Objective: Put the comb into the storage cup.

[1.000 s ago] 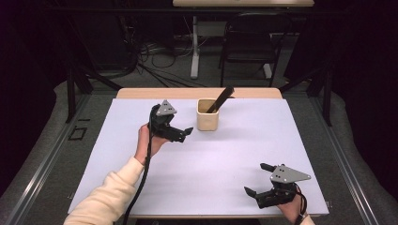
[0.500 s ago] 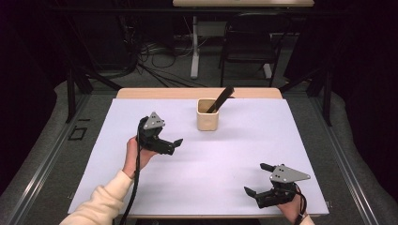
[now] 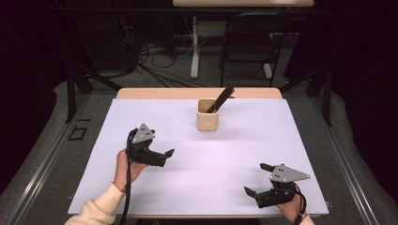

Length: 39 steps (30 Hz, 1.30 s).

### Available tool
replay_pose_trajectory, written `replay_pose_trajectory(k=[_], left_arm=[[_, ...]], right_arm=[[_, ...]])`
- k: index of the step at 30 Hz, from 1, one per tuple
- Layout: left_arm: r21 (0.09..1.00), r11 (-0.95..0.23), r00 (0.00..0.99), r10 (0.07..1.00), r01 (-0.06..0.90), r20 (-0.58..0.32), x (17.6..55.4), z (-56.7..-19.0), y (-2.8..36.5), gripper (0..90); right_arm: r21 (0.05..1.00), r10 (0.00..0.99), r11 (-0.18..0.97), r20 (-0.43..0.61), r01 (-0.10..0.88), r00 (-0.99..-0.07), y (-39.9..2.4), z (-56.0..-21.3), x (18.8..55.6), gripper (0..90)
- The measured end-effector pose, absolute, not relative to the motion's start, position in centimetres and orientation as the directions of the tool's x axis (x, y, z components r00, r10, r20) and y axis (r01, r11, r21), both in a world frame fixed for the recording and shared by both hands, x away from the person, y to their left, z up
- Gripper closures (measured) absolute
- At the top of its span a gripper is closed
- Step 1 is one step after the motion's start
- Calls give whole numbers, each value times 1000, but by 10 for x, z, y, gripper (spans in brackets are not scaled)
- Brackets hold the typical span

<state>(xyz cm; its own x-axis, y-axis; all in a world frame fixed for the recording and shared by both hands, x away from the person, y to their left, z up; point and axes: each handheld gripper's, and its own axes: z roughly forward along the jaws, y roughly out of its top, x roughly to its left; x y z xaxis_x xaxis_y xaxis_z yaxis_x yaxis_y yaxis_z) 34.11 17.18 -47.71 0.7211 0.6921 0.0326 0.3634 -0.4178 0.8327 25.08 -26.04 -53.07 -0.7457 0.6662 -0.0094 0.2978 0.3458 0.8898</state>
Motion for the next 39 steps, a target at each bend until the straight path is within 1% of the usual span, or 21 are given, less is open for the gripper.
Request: replay_pose_trajectory(k=[3,16,22,39], left_arm=[[835,-420,717,696,357,43,334,-479,175,0],[853,-380,696,717,357,28,311,-492,193,0],[853,-380,692,721,358,31,303,-499,197,0],[870,-351,669,743,347,33,276,-508,212,0]], right_arm=[[889,667,346,-10,299,-745,-260,-531,251,0],[888,670,346,-9,302,-742,-260,-531,251,0],[887,668,347,-7,303,-745,-260,-531,251,0],[886,666,350,-8,303,-746,-261,-531,251,0]])
